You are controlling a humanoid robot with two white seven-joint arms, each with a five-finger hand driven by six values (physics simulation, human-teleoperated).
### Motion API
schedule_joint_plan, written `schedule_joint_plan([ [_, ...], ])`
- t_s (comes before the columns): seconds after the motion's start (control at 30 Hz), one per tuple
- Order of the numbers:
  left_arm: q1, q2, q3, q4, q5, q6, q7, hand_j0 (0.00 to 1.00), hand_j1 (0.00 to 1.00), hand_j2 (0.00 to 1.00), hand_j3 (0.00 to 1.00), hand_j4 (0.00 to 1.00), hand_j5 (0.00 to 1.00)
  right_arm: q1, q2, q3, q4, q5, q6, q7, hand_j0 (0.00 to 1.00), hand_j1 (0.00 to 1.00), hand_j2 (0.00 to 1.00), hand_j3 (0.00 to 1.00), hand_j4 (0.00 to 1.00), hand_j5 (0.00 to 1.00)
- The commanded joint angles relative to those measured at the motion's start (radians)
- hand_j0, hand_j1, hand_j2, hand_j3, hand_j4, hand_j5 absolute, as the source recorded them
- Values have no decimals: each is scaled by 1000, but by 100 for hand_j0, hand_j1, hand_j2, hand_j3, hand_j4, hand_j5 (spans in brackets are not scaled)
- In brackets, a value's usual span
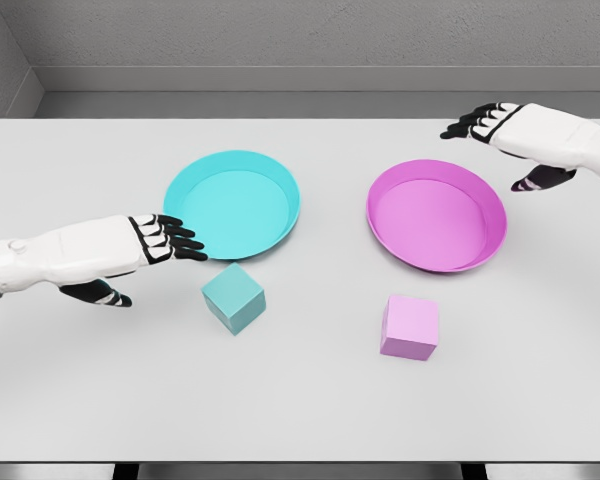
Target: Place the blocks in the corresponding plates according to their colors
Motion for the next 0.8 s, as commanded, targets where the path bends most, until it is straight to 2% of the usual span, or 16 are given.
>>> schedule_joint_plan([
  [0.0,0,0,-1,-1,7,1,0,100,100,100,100,100,100,0,-3,0,1,-5,3,1,100,100,100,100,100,100],
  [0.1,0,-17,-13,-8,10,1,-2,100,100,100,100,100,100,-8,-3,-5,2,-5,3,3,100,100,100,100,100,100],
  [0.2,-29,-114,-41,-8,13,1,-6,100,100,100,100,100,100,6,11,-8,-1,-3,3,53,100,100,100,100,100,100],
  [0.23,-35,-152,-56,-8,13,1,-8,100,100,100,100,100,100,8,17,-6,-18,-3,3,61,100,100,100,100,100,100],
  [0.3,-43,-192,-73,-8,13,1,-8,100,100,100,100,100,100,15,14,3,-140,-1,3,61,100,100,100,100,100,100],
  [0.4,-44,-218,-99,-8,3,1,-8,100,100,100,100,100,100,-12,5,120,-154,0,3,61,100,100,100,100,100,100],
  [0.5,-55,-223,-104,-1,-13,50,-8,100,100,100,100,100,100,-80,-41,248,-154,0,3,61,100,100,100,100,100,100],
  [0.6,-60,-224,-127,1,-13,144,-8,100,100,100,100,100,100,-77,-63,259,-154,0,3,61,100,100,100,100,100,100],
  [0.77,-71,-224,-162,-1,-41,187,-8,100,100,100,100,100,100,-94,-72,328,-223,2,3,61,100,100,100,100,100,100],
])
